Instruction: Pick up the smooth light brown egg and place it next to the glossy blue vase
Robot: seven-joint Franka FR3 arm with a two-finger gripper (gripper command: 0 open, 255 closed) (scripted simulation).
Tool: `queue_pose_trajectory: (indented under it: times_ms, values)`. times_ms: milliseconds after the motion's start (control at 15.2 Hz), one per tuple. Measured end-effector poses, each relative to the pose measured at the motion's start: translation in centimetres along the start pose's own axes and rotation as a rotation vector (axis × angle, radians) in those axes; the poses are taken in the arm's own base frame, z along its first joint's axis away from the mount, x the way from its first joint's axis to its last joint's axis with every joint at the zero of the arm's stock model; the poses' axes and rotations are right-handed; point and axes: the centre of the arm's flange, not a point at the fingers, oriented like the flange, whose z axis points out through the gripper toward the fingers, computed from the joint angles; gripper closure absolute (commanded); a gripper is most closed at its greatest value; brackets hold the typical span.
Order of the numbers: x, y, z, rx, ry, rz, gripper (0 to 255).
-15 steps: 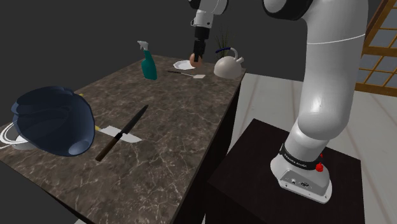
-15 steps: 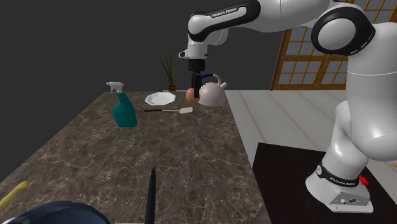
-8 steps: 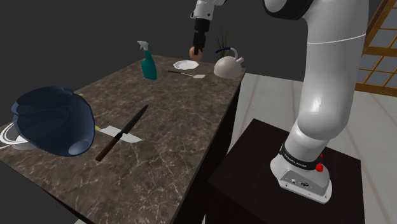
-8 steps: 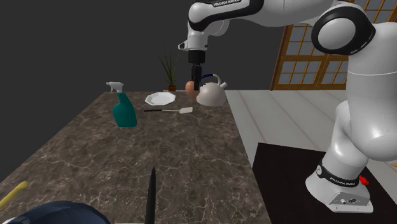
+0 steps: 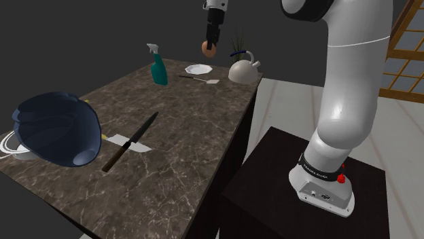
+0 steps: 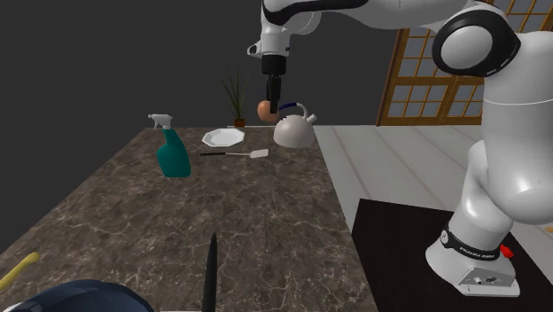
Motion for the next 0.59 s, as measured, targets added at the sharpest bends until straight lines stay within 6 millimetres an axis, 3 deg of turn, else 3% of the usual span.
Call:
queue_pose_trajectory:
  times_ms: [594]
  values:
    - [0.4,-1.4,-4.5,0.0,0.0,0.0,255]
